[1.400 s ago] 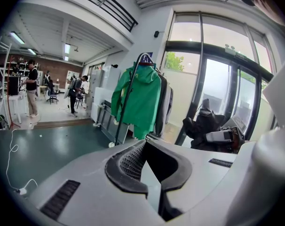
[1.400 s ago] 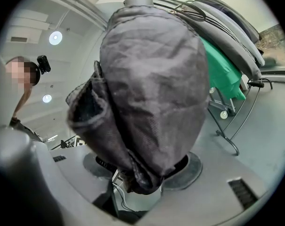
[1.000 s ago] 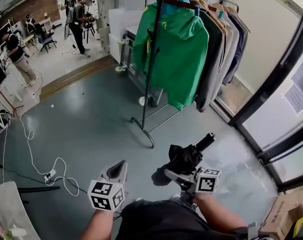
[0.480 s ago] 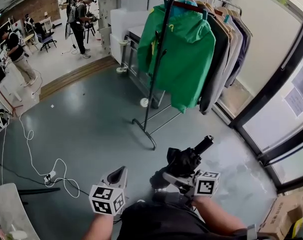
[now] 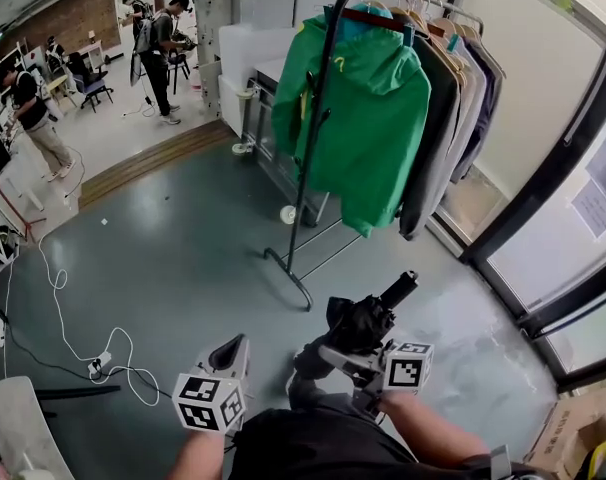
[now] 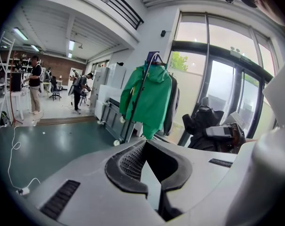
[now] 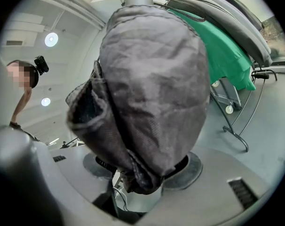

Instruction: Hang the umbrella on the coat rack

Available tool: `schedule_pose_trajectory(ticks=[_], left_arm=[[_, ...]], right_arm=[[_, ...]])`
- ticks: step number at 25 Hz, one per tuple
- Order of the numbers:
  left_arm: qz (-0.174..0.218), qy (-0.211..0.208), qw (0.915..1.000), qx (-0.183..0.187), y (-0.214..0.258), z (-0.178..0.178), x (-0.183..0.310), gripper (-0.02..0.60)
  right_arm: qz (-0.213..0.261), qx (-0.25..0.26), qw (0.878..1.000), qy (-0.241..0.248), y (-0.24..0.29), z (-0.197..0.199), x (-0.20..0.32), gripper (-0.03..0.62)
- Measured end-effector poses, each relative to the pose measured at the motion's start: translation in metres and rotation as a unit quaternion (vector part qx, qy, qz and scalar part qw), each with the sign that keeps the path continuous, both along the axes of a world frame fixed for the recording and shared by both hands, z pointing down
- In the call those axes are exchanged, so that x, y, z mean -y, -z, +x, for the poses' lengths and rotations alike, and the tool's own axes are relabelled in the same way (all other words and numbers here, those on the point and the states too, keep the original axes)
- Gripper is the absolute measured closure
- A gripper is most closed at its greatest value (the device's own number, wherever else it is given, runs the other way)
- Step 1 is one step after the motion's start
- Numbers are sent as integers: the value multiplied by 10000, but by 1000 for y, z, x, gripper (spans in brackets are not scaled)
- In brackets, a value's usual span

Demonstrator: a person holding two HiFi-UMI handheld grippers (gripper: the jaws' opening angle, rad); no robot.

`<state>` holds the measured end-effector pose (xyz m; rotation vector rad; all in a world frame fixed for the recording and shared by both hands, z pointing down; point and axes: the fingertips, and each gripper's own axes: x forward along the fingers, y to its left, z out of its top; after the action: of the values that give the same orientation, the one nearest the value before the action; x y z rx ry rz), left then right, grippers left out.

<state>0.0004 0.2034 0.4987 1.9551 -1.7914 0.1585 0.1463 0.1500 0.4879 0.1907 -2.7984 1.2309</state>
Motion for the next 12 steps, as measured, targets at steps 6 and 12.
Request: schedule_pose_trajectory(ticks=[6,12], left_arm=[[-13,110,9999,93,2,-21,37,569],[-75,-10,9998,196,7,-36,82,569]], right_arm=[[-23,108,9999,88,2,-21,41,356],[-22,-3,9998,205,-2,-49,90,357]])
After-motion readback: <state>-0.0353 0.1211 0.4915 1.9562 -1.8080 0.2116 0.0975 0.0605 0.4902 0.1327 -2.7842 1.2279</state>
